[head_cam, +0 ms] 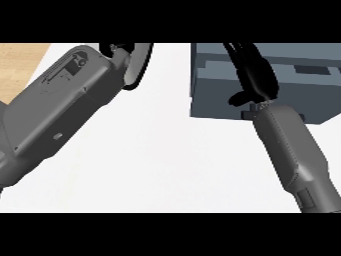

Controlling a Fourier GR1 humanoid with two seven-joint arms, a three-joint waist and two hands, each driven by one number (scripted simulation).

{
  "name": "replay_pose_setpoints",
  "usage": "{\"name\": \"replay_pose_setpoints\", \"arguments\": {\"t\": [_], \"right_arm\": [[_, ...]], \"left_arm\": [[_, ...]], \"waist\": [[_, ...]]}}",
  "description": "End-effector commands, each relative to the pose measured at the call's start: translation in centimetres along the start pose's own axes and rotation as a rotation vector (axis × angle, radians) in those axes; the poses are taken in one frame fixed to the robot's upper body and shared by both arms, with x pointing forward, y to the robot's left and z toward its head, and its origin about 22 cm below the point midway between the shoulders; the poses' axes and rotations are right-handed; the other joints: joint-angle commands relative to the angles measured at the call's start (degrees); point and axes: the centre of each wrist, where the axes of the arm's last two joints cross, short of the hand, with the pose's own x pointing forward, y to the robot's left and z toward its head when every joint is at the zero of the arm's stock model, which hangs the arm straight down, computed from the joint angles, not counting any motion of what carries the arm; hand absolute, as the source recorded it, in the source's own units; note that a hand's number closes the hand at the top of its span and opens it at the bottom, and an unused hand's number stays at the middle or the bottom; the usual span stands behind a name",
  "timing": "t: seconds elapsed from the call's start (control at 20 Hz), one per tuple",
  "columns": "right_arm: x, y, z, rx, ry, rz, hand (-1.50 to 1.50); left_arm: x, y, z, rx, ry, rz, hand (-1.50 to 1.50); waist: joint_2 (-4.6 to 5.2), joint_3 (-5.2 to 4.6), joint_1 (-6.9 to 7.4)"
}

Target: Pick up the can, place it into the drawer and close the drawer

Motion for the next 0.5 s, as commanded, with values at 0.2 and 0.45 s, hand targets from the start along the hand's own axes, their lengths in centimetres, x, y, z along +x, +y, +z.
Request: {"name": "replay_pose_setpoints", "arguments": {"t": [0.2,0.45], "right_arm": [[-1.2,2.9,0.4,-0.048,0.081,0.008,-1.5],[-1.6,2.1,-1.2,-0.091,0.083,0.038,-1.5]], "left_arm": [[-0.3,1.7,1.3,-0.006,0.005,0.012,-1.5],[1.0,2.7,0.7,-0.009,-0.011,0.017,-1.5]], "waist": [[1.16,0.9,0.89],[1.7,0.92,1.4]]}}
